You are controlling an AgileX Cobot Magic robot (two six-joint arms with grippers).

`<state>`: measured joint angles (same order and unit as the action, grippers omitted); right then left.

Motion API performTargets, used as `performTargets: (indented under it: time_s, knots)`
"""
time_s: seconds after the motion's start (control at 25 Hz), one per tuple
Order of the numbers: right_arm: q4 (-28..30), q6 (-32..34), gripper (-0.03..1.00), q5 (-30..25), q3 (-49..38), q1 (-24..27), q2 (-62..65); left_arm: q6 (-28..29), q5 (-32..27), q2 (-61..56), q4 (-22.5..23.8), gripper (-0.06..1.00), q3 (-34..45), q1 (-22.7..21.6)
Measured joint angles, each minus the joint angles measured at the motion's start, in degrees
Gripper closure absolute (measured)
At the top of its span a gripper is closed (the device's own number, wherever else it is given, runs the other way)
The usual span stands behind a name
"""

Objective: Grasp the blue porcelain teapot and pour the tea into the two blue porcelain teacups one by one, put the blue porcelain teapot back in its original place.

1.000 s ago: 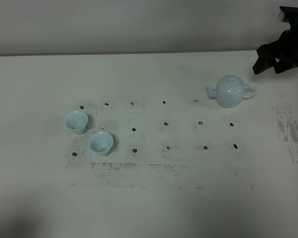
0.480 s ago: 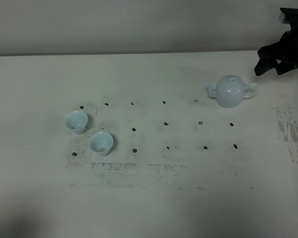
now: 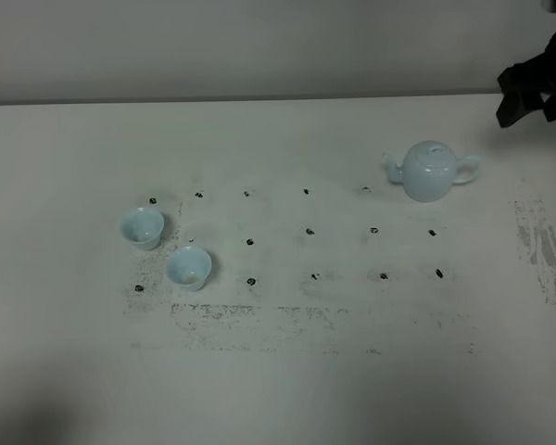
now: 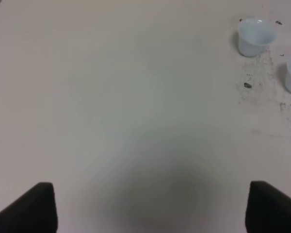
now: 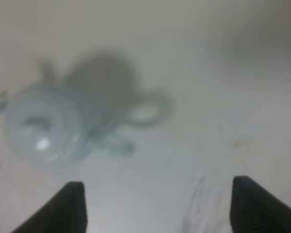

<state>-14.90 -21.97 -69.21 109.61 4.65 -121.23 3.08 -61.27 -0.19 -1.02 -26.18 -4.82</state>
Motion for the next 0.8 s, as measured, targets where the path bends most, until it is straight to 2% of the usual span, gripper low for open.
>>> performTargets:
  time_s: [0.04,0.16,0.36,0.64,0.8]
  knots:
    - [0.06,-0.11,0.38,1.88,-2.61,-0.41,1.39,0.0,0.0,0.0,0.0,0.19,0.0,0.0]
    - [-0.95,-0.48,0.38,12.32,-9.54,-1.46,4.12,0.0,0.0,0.0,0.0,0.19,0.0,0.0]
    - [-2.42,-0.52,0.38,22.25,-10.36,-1.72,0.79,0.0,0.0,0.0,0.0,0.19,0.0,0.0]
    - [-2.36,-0.35,0.38,22.93,-8.32,-1.66,-4.65,0.0,0.0,0.0,0.0,0.19,0.0,0.0]
    - [-1.75,-0.21,0.38,25.95,-8.22,-1.56,-6.39,0.0,0.0,0.0,0.0,0.19,0.0,0.0]
